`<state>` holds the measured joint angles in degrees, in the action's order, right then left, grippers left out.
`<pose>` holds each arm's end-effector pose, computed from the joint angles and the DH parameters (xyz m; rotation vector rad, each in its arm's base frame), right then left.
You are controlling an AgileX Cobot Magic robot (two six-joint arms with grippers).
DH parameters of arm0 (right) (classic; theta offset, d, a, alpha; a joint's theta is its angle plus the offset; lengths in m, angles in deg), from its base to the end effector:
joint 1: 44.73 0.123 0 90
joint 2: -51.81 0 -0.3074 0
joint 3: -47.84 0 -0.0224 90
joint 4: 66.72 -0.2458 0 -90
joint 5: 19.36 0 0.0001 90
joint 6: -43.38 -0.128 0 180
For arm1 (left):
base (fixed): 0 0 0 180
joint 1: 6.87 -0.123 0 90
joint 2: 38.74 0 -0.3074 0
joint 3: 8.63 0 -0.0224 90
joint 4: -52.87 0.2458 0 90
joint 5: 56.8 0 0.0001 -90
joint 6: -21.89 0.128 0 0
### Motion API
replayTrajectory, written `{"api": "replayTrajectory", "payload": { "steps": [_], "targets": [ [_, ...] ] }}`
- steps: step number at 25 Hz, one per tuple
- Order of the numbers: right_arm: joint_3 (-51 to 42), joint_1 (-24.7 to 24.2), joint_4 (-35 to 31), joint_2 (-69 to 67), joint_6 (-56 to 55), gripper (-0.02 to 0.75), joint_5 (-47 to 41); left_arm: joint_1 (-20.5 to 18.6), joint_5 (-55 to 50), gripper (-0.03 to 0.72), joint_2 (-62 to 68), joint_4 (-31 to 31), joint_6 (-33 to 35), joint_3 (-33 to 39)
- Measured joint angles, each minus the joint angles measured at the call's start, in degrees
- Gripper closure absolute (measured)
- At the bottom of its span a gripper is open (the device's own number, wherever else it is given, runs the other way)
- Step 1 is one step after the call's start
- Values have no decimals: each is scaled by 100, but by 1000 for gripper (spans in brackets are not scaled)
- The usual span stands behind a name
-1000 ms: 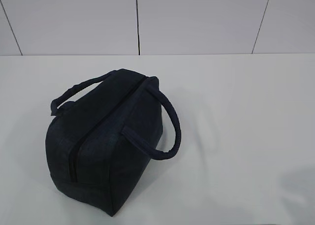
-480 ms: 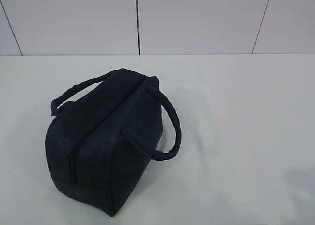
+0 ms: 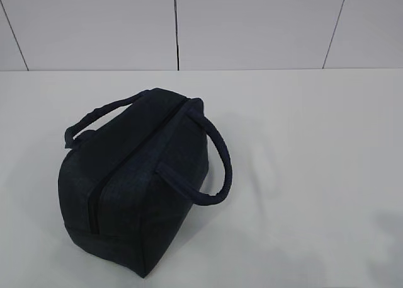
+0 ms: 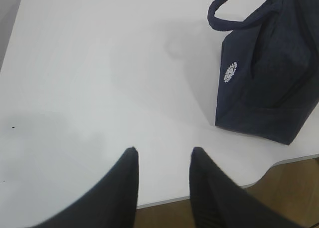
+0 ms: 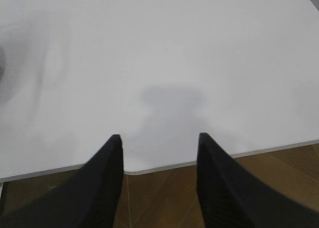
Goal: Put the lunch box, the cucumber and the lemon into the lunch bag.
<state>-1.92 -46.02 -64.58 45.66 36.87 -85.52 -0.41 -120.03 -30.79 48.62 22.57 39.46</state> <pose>-0.0064 -0.0042 0.2443 0.1489 2.1247 0.0084 -0.0026 -0.0082 0.2590 0.1353 2.0784 -0.1508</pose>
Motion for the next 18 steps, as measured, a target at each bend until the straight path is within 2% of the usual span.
{"api": "replayTrajectory", "payload": {
  "steps": [18],
  "targets": [
    [0, -128, 0, 0, 0, 377, 0, -12, 0, 443, 0, 0, 0, 0]
  ]
}}
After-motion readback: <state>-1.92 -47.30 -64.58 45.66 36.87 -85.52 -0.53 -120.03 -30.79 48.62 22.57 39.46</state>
